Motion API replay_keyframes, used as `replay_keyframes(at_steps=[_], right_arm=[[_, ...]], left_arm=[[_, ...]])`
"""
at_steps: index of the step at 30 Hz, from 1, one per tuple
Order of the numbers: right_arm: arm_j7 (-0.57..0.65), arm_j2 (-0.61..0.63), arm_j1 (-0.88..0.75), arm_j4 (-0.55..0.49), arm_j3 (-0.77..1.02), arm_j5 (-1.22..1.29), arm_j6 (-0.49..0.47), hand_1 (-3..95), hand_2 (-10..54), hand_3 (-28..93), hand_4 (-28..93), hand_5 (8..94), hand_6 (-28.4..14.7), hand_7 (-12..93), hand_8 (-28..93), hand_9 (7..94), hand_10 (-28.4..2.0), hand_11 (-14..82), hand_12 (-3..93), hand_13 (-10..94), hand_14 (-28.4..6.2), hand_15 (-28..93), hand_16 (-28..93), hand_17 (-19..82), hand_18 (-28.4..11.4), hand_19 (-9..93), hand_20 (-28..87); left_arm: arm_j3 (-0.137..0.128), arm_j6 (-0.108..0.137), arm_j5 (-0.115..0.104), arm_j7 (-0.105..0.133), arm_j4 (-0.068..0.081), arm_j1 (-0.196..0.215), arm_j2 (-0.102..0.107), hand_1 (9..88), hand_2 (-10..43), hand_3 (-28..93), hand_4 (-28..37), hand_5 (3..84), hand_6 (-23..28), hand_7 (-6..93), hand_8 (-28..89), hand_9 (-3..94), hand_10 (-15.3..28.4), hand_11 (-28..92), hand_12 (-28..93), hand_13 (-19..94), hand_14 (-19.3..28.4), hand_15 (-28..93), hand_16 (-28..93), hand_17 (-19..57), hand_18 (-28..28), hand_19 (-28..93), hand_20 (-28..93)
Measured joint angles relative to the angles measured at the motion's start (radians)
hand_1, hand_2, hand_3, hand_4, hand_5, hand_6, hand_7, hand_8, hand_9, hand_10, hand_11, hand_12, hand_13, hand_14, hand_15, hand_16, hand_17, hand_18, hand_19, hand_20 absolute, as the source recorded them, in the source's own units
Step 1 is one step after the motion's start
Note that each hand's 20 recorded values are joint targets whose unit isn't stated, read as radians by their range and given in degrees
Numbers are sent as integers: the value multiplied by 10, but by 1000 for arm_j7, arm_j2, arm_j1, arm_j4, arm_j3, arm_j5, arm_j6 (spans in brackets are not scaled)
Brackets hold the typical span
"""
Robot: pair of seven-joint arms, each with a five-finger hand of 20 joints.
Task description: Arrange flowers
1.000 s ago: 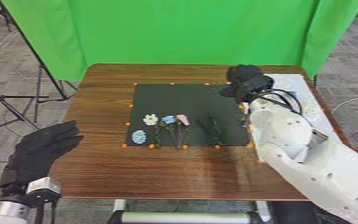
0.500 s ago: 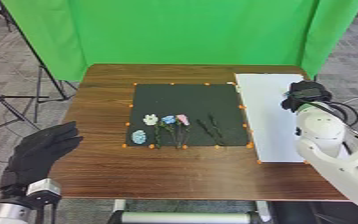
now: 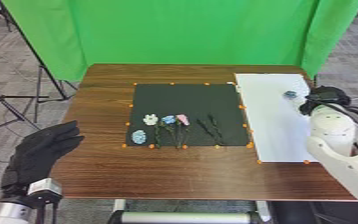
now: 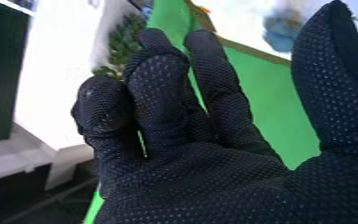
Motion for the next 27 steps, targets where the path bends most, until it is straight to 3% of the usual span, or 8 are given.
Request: replay_keyframes(at_steps=[16, 22, 27], right_arm=[[11, -60, 56, 85, -24, 45, 2, 287, -26, 787, -249, 507, -94, 127, -82, 548, -221, 135, 156, 692, -113, 789, 172, 508, -188, 932, 339], [11, -68, 49, 85, -14, 47, 7, 325, -32, 786, -260, 529, -82, 144, -88, 585, -185, 163, 158, 705, -102, 784, 169, 507, -187, 932, 334], [8, -69, 37, 95, -19, 40, 20, 346, -41, 790, -271, 545, -71, 161, -94, 606, -172, 177, 158, 716, -93, 779, 171, 513, -187, 932, 327]], left_arm=[[28, 4, -10, 27, 9, -18, 15, 277, 51, 819, -147, 483, 139, 172, -94, 394, 223, 320, 98, 273, 284, 622, -141, -90, 242, 600, 125], [28, 7, -13, 32, 9, -19, 16, 278, 51, 819, -147, 484, 140, 173, -95, 396, 222, 320, 98, 274, 284, 623, -140, -90, 242, 600, 125], [29, 7, -13, 29, 12, -29, 15, 278, 52, 819, -147, 484, 140, 173, -95, 395, 223, 321, 98, 274, 284, 623, -141, -91, 243, 600, 125]])
